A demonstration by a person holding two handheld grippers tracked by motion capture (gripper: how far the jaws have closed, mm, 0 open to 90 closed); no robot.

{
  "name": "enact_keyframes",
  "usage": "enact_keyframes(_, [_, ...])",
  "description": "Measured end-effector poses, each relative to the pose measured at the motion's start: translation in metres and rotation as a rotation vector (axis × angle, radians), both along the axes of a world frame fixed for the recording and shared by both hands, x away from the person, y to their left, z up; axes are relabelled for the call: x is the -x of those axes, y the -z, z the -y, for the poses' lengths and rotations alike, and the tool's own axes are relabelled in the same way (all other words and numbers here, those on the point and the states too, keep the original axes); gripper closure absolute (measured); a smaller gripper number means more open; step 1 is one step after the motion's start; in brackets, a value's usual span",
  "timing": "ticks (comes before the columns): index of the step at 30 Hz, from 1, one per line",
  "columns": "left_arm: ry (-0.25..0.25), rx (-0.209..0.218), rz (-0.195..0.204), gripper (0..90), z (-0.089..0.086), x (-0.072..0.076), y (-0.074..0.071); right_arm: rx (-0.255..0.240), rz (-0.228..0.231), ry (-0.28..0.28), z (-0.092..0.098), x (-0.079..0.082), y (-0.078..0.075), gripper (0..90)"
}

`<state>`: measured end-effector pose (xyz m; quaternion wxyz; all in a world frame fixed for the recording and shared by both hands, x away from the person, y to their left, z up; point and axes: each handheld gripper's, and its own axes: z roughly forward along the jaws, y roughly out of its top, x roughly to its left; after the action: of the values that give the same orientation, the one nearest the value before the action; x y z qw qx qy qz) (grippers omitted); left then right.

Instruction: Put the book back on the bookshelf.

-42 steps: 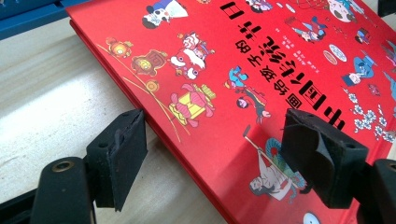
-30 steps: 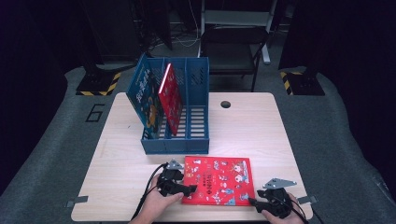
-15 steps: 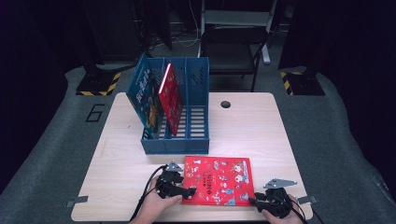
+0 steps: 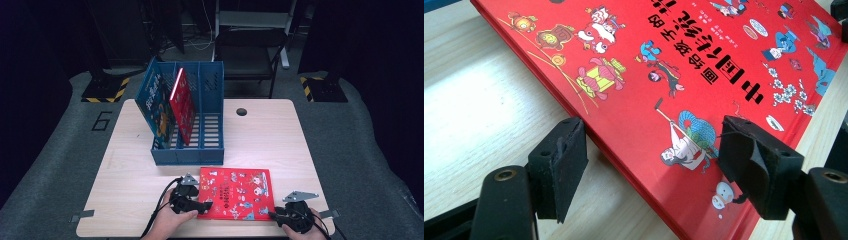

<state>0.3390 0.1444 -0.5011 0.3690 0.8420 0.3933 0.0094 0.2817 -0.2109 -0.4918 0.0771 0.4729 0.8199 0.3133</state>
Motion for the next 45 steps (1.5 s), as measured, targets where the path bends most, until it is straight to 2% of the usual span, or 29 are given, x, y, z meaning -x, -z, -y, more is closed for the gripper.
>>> enact_keyframes(3, [0.001, -0.009, 0.0, 27.8, 0.002, -0.001, -0.001, 0.011, 0.008, -0.004, 0.002, -0.001, 0.0, 65.4])
enact_keyframes(6, [0.0, 0.0, 0.003, 28.7, 0.001, 0.0, 0.0, 0.006, 0.009, 0.001, 0.002, -0.002, 0.001, 65.4])
enact_keyframes(8, [-0.006, 0.003, 0.002, 30.2, 0.0, 0.001, -0.001, -0.002, -0.008, 0.008, 0.003, -0.001, 0.001, 65.4])
enact_keyframes(10, [0.0, 0.002, 0.006, 30.9, -0.001, 0.001, -0.001, -0.002, 0.0, 0.003, 0.003, -0.001, 0.002, 65.5])
enact_keyframes(11, [0.008, 0.009, -0.008, 31.3, -0.002, 0.001, -0.001, -0.001, -0.008, 0.0, 0.003, -0.001, 0.001, 65.5])
enact_keyframes(13, [0.003, 0.013, -0.008, 31.5, -0.002, 0.002, -0.001, 0.005, 0.008, -0.005, 0.004, -0.001, 0.002, 65.8])
enact_keyframes(14, [0.007, -0.004, 0.005, 31.5, -0.001, 0.001, -0.001, 0.005, 0.008, -0.005, 0.004, -0.001, 0.002, 65.8])
enact_keyframes(15, [-0.004, -0.001, 0.008, 31.1, 0.001, 0.002, -0.001, -0.002, -0.008, 0.016, 0.002, -0.001, 0.001, 65.9])
enact_keyframes(18, [0.003, 0.013, -0.004, 31.7, 0.005, 0.002, 0.0, 0.012, -0.002, 0.021, 0.006, -0.001, 0.0, 67.2])
enact_keyframes(21, [0.027, -0.001, 0.003, 31.7, 0.01, 0.001, -0.001, 0.039, 0.01, 0.036, 0.01, -0.001, -0.002, 68.6])
enact_keyframes(22, [0.017, -0.001, 0.007, 31.5, 0.012, 0.0, 0.0, 0.035, 0.004, 0.054, 0.01, -0.001, -0.002, 68.6])
enact_keyframes(24, [0.006, 0.004, 0.002, 31.5, 0.014, -0.001, 0.0, 0.024, 0.006, 0.054, 0.012, -0.001, -0.001, 68.6])
enact_keyframes(30, [0.013, -0.002, 0.001, 31.4, 0.018, -0.003, -0.001, 0.019, 0.002, 0.064, 0.016, -0.002, 0.0, 68.7])
enact_keyframes(31, [0.012, -0.003, 0.011, 31.4, 0.019, -0.005, -0.001, 0.013, -0.006, 0.075, 0.018, -0.002, 0.0, 68.7])
enact_keyframes(35, [0.007, 0.005, -0.004, 31.4, 0.023, -0.006, -0.001, 0.013, 0.001, 0.075, 0.021, -0.003, 0.001, 68.7])
enact_keyframes(36, [0.006, -0.003, 0.01, 31.4, 0.024, -0.007, -0.001, 0.004, -0.005, 0.095, 0.02, -0.002, 0.001, 68.7])
enact_keyframes(39, [0.007, -0.008, 0.012, 31.2, 0.025, -0.007, -0.002, 0.01, 0.0, 0.082, 0.022, -0.003, 0.001, 68.8])
enact_keyframes(45, [0.006, 0.013, 0.005, 31.4, 0.023, -0.002, -0.002, 0.035, 0.011, 0.114, 0.018, -0.001, 0.002, 70.0])
